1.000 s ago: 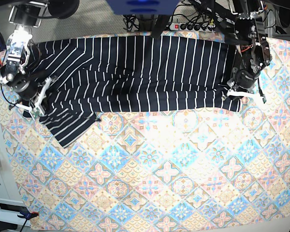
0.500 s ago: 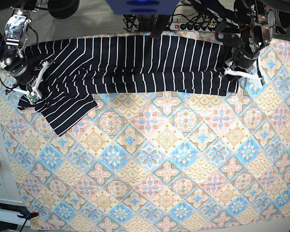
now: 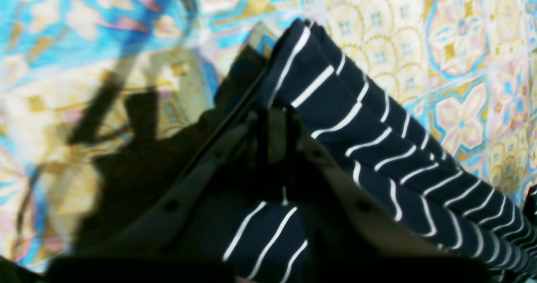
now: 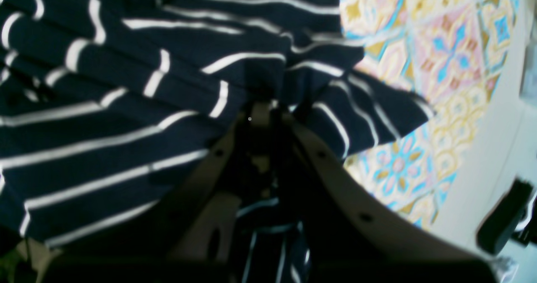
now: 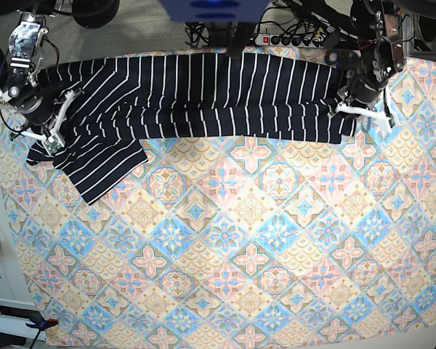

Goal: Fold the T-shirt properly
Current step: 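Drag the hem end with the right gripper toward the right arm's base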

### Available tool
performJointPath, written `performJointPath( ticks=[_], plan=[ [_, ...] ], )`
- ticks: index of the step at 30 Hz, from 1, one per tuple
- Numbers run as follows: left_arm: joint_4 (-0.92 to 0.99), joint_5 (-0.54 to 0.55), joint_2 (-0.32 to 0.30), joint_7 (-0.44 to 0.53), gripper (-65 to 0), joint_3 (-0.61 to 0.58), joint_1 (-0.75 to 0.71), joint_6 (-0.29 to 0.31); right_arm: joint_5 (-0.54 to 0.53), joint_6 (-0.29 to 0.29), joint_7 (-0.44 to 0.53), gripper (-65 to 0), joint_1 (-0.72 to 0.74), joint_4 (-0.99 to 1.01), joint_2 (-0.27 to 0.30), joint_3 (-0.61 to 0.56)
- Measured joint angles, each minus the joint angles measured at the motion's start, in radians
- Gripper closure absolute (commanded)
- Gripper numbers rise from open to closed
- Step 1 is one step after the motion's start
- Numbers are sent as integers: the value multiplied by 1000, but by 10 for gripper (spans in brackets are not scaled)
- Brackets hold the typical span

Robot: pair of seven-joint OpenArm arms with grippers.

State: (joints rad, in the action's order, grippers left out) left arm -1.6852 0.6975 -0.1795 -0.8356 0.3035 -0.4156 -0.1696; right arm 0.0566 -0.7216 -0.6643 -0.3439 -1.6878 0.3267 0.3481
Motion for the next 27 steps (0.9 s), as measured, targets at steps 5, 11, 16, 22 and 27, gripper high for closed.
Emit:
performJointPath(
  ticks=[5,11,16,22,27],
  plan=[
    [48,-5,0,-25,-116,8,19,-15,17,14,-10,-185,-3,-3,0,26],
    [50,-8,0,-25,-124,8,20,-17,19,18,-10,-248,6,-49,-58,171],
    [50,-9,0,-27,-124,11,19,-18,26,17,-27,-250,100,-45,-75,135],
    [50,-8,-1,-27,-125,13,19,-17,20,16,-11,-252,273,77,-55,-17],
    [50,-9,-2,-29,-125,13,19,-17,24,19,-11,-252,410,334,2,-129]
  ],
)
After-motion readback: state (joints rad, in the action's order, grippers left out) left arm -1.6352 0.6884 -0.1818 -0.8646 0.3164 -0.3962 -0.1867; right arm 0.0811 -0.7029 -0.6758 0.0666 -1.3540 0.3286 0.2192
